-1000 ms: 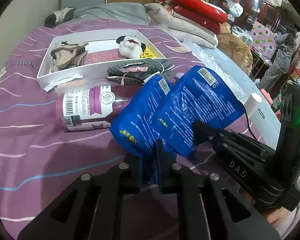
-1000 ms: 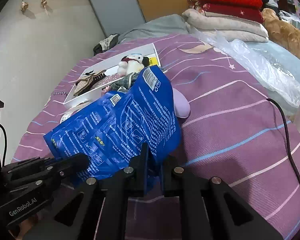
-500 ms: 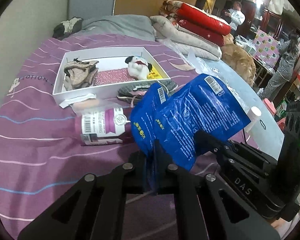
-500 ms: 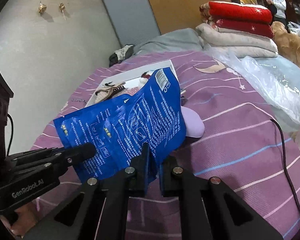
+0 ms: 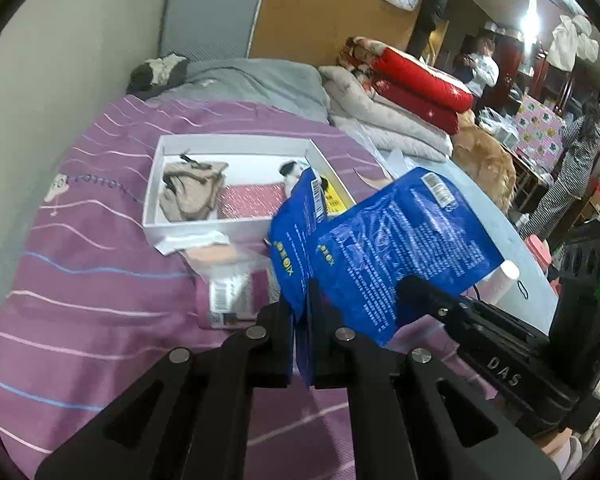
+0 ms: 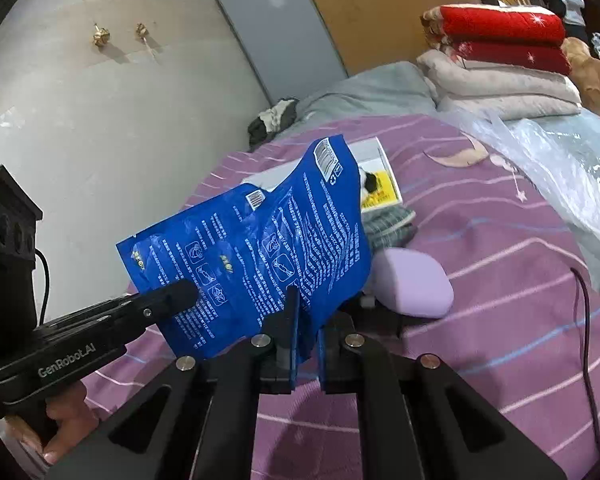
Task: Organize soft objects
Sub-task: 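Carry both blue packets over the white tray with both grippers, then lower the blue packets into the tray and open both grippers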
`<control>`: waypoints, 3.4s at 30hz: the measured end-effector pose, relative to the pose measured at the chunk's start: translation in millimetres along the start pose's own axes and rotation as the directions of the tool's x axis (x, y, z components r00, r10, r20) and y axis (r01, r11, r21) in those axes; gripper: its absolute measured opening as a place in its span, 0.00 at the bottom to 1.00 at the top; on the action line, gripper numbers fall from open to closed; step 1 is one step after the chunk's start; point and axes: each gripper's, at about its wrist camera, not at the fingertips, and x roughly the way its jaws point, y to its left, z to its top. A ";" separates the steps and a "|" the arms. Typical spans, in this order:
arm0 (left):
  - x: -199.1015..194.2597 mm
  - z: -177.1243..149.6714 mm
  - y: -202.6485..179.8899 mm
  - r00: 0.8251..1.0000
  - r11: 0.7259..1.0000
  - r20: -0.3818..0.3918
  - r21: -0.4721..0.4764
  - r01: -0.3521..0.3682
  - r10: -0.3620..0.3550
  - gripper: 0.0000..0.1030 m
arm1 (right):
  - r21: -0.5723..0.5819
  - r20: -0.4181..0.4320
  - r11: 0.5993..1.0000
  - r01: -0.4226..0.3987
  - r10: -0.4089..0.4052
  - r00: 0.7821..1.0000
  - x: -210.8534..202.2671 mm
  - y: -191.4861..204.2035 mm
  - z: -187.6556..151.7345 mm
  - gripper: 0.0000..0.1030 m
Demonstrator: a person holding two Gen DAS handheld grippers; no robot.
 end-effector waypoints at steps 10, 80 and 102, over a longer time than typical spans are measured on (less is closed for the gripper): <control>3.2 26.0 16.7 0.999 0.999 0.037 -0.025 0.024 -0.023 0.06 | 0.022 0.009 0.997 -0.078 0.078 0.997 7.8 2.7 26.1 0.03; 244.5 176.8 113.3 0.854 0.995 -0.516 -0.100 0.007 -0.058 0.57 | 0.896 -0.264 0.426 0.125 0.285 0.922 256.5 -114.9 140.4 0.13; 218.2 187.2 97.6 0.898 0.998 -0.436 0.001 -0.069 0.062 0.49 | 0.612 -0.394 0.786 0.087 0.207 0.896 212.9 -61.7 199.3 0.38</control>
